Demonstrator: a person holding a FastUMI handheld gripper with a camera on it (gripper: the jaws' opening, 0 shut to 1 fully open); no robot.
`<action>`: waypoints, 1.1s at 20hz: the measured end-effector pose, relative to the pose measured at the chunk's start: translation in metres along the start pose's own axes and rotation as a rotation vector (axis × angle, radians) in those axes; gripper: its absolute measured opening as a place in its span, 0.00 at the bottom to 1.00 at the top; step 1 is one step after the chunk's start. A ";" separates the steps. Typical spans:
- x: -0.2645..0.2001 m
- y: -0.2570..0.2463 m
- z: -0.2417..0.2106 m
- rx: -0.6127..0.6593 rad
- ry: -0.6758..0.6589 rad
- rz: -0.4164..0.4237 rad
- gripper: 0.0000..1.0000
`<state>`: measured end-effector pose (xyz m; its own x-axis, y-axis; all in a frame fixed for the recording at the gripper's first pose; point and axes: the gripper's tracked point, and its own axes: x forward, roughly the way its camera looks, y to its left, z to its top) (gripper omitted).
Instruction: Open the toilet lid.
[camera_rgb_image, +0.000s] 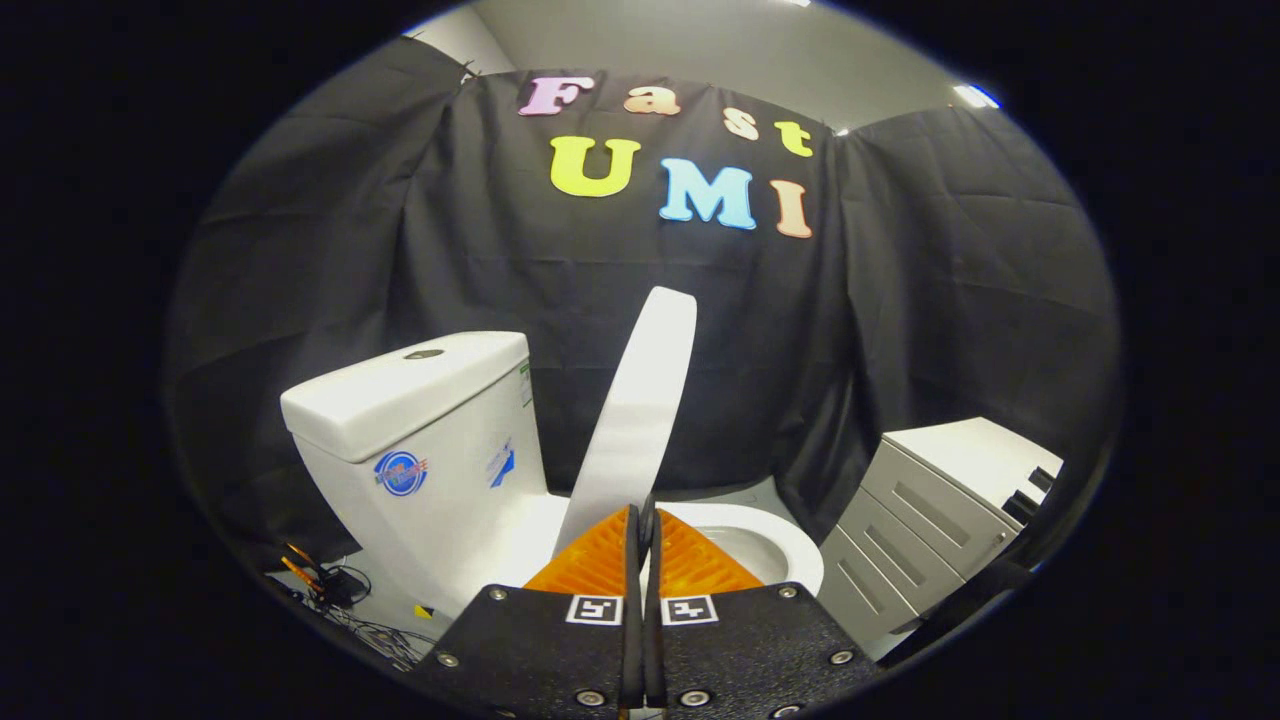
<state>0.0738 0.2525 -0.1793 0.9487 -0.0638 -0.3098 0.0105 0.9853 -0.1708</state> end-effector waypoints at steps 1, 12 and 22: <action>0.000 0.008 0.004 -0.016 -0.004 0.006 0.00; 0.003 0.093 0.019 -0.161 -0.037 0.085 0.00; 0.004 0.117 0.019 -0.183 -0.045 0.091 0.00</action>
<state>0.0845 0.3708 -0.1830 0.9563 0.0350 -0.2902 -0.1293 0.9410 -0.3126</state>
